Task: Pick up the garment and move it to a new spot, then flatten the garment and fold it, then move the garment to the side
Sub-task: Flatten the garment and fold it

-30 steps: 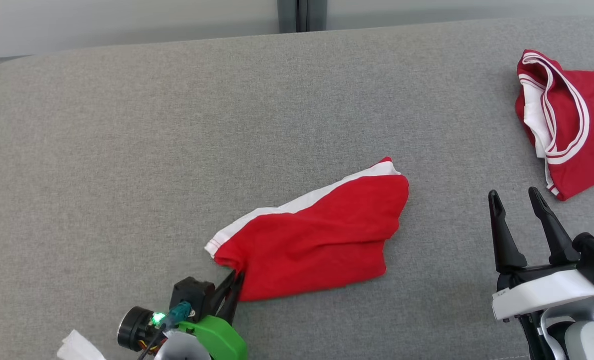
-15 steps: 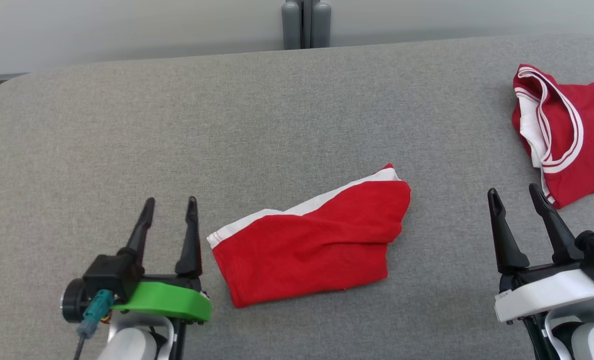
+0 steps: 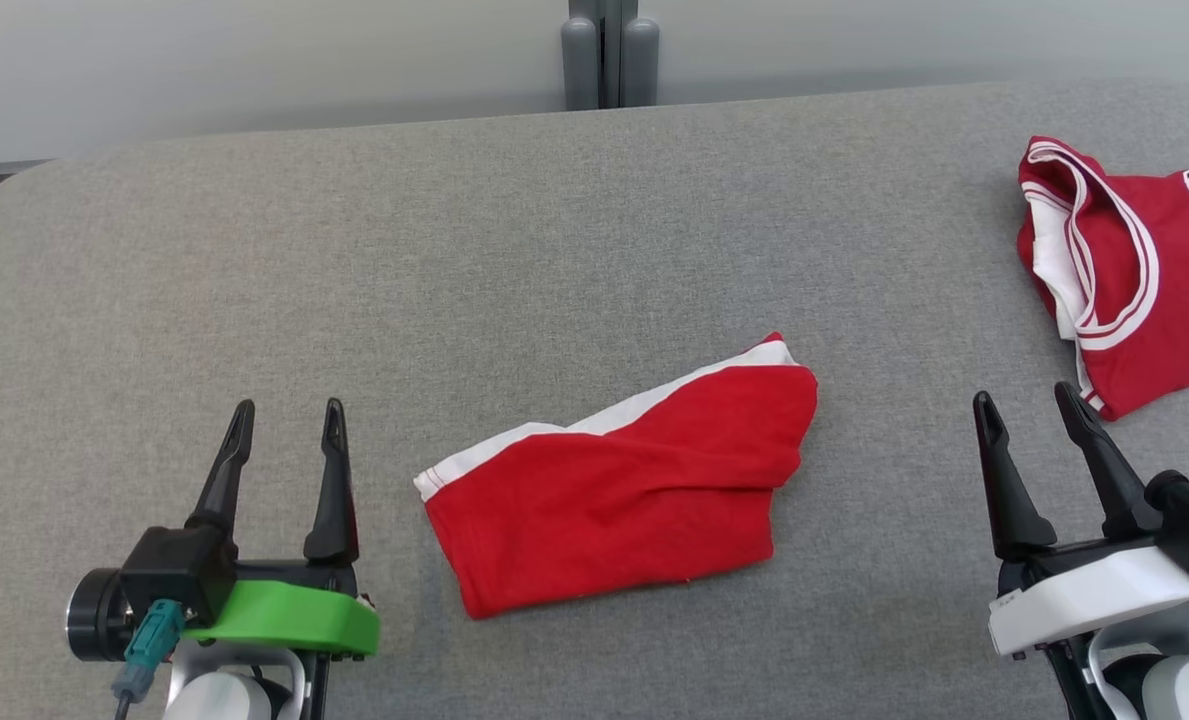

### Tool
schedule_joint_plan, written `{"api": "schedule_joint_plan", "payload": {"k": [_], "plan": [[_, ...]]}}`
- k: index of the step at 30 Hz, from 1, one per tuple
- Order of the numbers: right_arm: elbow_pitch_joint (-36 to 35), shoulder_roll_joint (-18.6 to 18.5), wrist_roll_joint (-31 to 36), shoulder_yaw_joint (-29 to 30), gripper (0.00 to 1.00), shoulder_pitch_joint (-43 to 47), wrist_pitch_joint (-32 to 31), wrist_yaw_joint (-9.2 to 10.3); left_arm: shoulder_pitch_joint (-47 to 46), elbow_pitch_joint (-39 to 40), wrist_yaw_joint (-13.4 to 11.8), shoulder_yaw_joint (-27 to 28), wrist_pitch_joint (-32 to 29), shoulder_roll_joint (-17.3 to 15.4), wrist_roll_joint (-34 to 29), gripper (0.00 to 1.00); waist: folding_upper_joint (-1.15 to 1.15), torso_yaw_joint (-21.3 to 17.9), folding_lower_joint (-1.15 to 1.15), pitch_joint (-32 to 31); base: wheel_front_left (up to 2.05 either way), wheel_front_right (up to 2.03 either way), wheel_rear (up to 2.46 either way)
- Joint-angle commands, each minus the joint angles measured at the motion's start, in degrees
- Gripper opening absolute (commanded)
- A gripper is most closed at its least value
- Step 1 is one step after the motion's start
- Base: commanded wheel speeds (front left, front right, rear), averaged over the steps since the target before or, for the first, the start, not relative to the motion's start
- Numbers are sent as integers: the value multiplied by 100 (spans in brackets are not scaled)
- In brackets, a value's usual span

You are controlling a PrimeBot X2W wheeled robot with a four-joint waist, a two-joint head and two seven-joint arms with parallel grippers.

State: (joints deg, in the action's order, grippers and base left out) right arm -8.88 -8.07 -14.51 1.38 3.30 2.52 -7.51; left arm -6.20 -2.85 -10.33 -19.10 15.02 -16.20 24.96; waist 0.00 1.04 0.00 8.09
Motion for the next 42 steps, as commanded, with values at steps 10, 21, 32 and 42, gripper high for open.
{"api": "schedule_joint_plan", "payload": {"k": [10, 21, 32, 42], "plan": [[239, -153, -77, -93, 100, -69, -161, 5, -149, -4, 59, -67, 18, 23, -116, 100, 0, 158, 0, 122, 0, 0, 0], [1557, -240, -477, -1161, 100, -849, -276, 5, -520, 13, 181, -96, 19, 223, -328, 100, 0, 556, 0, 557, 0, 0, 0], [2272, -280, -983, -1492, 0, -1450, -75, 3, -556, 20, 324, 74, 18, 398, -575, 100, 0, 611, 0, 652, 0, 0, 0], [1482, -445, -881, -1198, 0, -663, 153, 3, -440, 0, 421, 215, 18, 512, -697, 100, 0, 473, 0, 607, 0, 0, 0]]}}
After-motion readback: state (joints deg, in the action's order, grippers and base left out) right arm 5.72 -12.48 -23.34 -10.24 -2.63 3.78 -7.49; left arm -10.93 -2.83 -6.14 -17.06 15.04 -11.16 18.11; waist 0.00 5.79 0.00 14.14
